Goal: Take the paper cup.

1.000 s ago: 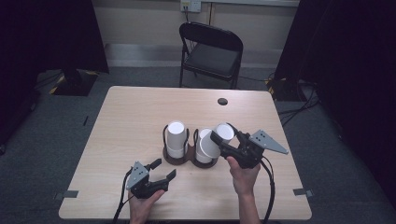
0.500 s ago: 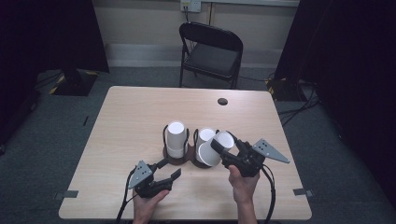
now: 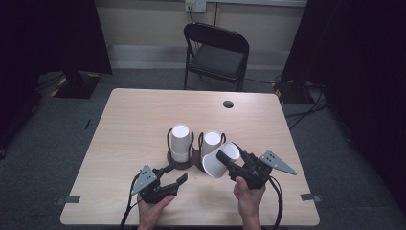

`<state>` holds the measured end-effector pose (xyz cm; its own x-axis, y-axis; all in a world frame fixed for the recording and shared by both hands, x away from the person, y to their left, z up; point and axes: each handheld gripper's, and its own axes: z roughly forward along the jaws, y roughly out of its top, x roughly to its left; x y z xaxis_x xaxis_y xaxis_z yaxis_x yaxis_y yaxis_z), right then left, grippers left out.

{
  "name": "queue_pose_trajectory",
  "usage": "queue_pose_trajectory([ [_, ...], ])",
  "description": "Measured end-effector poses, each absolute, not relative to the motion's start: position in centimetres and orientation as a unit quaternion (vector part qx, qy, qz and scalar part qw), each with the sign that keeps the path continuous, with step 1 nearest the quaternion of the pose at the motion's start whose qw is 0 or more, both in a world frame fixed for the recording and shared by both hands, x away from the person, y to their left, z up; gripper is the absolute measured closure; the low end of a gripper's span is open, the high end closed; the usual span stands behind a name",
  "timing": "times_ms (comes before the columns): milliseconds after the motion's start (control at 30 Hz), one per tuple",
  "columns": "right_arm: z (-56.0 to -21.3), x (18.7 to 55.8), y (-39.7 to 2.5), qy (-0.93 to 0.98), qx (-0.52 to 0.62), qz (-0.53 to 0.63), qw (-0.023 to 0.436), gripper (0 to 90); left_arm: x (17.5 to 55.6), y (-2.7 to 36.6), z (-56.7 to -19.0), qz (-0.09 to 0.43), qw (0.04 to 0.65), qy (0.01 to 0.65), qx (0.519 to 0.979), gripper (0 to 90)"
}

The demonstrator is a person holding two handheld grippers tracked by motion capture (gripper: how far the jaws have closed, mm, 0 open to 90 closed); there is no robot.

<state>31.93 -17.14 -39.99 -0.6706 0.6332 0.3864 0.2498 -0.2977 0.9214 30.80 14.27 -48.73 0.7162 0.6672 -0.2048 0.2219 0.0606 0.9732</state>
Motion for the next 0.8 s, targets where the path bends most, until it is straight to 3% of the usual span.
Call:
queue_pose_trajectory([
  [467, -41.3, 31.6, -16.0, 0.559, 0.385, 0.73, 0.073, 34.4, 31.1, 12.7, -48.5, 0.16, 0.662, 0.31, 0.663, 45.5],
  [800, -41.6, 31.5, -14.8, 0.558, 0.381, 0.735, 0.046, 34.4, 31.2, 11.9, -48.2, 0.148, 0.688, 0.291, 0.648, 56.9],
])
